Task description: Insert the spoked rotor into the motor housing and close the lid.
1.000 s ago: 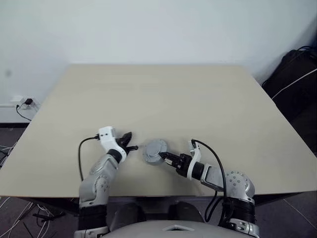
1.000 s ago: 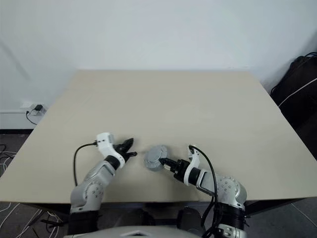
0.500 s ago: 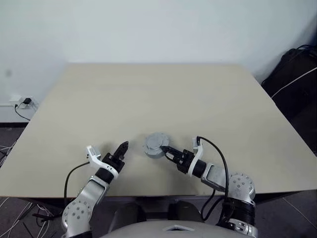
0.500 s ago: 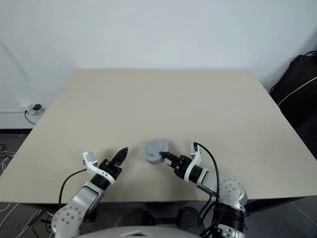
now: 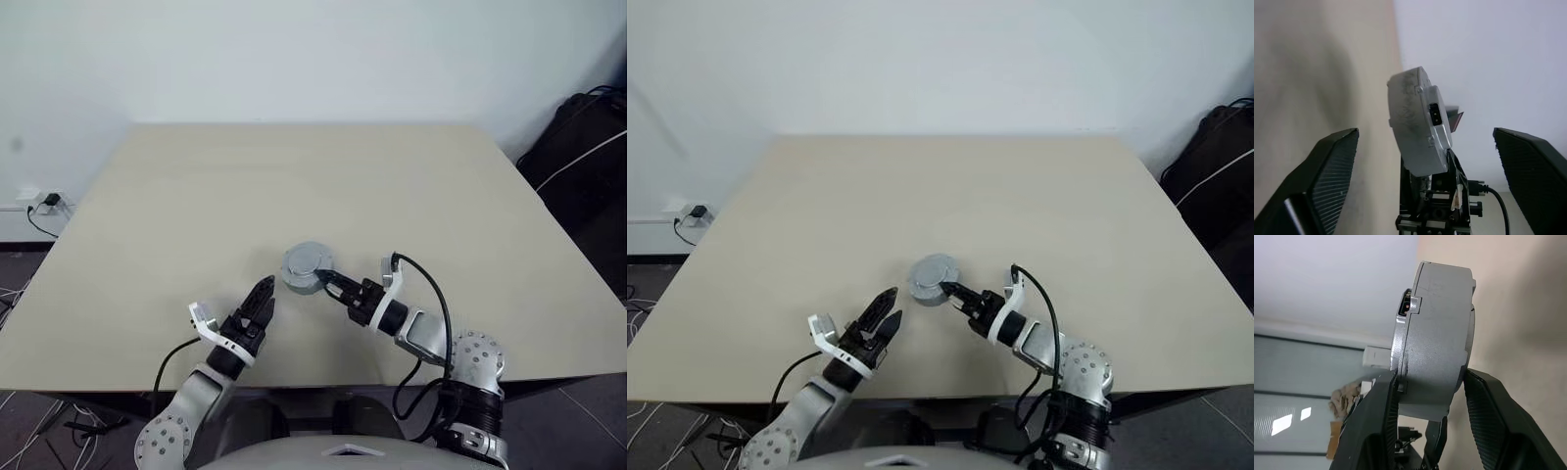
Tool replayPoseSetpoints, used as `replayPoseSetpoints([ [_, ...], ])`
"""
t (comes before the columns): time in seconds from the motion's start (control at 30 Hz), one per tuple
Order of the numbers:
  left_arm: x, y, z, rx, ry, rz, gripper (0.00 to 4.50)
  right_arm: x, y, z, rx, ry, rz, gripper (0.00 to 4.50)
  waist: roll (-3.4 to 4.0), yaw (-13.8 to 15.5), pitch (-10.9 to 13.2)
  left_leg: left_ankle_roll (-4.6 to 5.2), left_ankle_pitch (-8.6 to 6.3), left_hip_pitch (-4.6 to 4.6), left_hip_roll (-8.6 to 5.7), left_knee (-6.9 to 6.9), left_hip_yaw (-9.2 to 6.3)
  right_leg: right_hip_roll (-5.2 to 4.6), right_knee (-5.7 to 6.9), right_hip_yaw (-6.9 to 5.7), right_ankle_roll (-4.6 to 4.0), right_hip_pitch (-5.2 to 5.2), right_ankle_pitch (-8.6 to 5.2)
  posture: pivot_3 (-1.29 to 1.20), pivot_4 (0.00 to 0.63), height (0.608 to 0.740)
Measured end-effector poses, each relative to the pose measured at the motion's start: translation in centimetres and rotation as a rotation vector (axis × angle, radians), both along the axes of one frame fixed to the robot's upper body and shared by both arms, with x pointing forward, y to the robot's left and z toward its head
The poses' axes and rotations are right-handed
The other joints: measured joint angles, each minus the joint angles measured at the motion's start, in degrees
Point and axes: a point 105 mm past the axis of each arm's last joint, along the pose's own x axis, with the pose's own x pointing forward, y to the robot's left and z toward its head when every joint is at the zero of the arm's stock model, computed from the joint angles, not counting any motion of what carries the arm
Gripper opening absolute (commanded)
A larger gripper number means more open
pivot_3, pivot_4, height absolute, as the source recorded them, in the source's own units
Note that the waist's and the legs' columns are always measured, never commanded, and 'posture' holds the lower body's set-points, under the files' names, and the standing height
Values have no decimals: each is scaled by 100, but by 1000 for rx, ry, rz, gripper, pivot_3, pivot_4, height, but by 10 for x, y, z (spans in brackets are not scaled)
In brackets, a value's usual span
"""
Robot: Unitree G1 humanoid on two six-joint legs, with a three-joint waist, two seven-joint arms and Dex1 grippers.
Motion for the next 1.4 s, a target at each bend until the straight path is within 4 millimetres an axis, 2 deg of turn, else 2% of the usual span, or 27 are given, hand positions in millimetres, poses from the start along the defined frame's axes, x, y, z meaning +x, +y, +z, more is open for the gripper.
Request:
replayPoseSetpoints([
  [0.2,0,-10,-1,-67,13,-33,4500,-3,5,6,13,-14,40,1734,0,-1,0,0,0,1,0,1,3,0,0,2,1,1,1,0,0,740],
  [0.4,3,-16,-1,-98,12,-51,4500,-15,10,12,17,-29,125,1734,-1,2,0,0,0,1,0,1,3,2,0,2,1,2,1,0,0,740],
  [0.73,5,-22,1,-106,-2,-69,4500,-29,10,5,-4,8,182,1734,-1,3,0,1,0,5,0,5,4,3,0,3,3,7,2,0,0,740],
  [0.83,7,-25,0,-106,7,-82,3947,-29,10,4,-23,2,191,1734,-1,9,-1,1,0,5,0,6,4,3,0,3,4,8,2,0,0,740],
  [0.97,6,-25,-3,-111,20,-82,2571,-29,11,4,-25,-4,188,1734,-2,11,-1,2,-1,4,0,6,4,4,0,3,4,8,3,0,0,740],
  [1.0,7,-25,-2,-130,16,-77,2361,-30,11,5,-10,-6,187,1734,-4,12,1,2,-1,4,1,7,4,6,0,3,4,8,3,0,0,740],
  [1.07,7,-24,0,-139,11,-76,2290,-29,11,6,-3,-12,183,1734,-1,13,-2,2,-1,6,1,8,4,5,0,3,4,10,3,0,0,740],
  [1.33,7,-24,-8,-101,49,-72,2118,-17,0,-1,-127,-57,93,4423,-3,24,-1,3,-1,6,0,13,4,5,0,5,10,12,6,0,0,740],
  [1.4,8,-22,-11,-77,56,-58,2118,-15,-6,-6,-187,-62,71,4500,-3,36,-1,3,-1,6,0,13,4,5,0,5,10,12,6,0,0,740],
])
